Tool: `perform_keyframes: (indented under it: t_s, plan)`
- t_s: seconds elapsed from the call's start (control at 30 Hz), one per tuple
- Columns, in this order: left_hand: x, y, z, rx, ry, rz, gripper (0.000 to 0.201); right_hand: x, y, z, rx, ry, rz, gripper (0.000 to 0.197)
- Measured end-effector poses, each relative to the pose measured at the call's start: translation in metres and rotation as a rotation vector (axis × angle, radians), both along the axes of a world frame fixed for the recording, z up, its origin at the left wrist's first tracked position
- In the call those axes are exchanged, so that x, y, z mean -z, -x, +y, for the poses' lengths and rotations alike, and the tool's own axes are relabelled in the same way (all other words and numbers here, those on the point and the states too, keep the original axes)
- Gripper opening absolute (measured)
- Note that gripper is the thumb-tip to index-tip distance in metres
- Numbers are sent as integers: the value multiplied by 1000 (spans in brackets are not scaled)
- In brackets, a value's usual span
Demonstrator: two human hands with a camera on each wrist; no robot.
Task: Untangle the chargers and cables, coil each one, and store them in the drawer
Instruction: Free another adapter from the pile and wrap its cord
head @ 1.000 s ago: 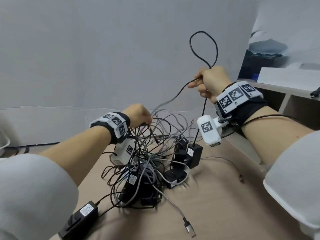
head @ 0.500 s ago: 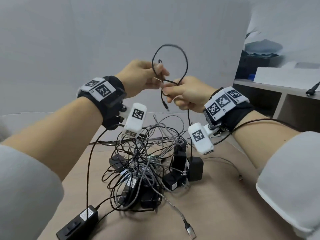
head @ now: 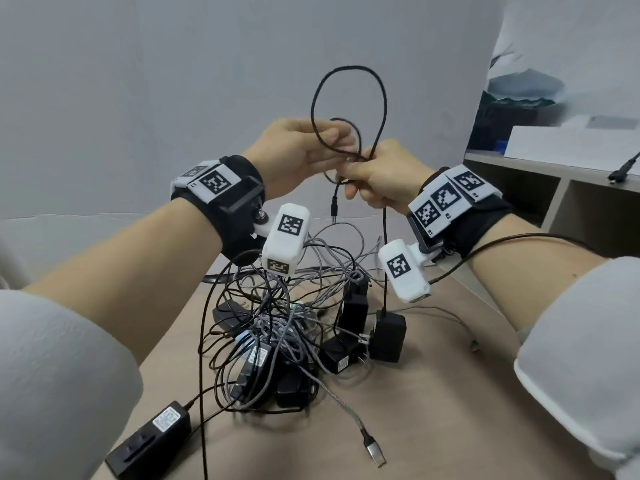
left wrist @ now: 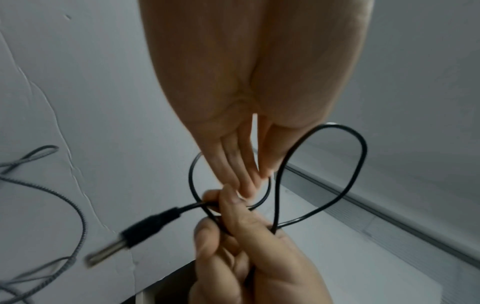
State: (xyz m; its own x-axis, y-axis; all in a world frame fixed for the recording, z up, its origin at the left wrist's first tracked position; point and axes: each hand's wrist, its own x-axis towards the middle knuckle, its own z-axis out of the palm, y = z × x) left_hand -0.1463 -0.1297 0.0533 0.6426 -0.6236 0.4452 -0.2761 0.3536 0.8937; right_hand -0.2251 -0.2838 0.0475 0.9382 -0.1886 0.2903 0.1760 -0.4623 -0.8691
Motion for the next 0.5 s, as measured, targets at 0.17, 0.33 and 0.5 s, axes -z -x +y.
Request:
perform_keyframes:
  t_s: [0.17, 0.33, 0.5]
  plan:
    - [22, 8, 0, -148, -183, -46, 27, -10, 0, -20, 210, -227, -117, 15]
    - [67, 25, -24, 36, -665, -271, 28, -21, 3, -19, 151, -315, -186, 19]
    - [98, 37, -68, 118, -1044, -533, 63, -28, 4, -16, 116, -412, -216, 20]
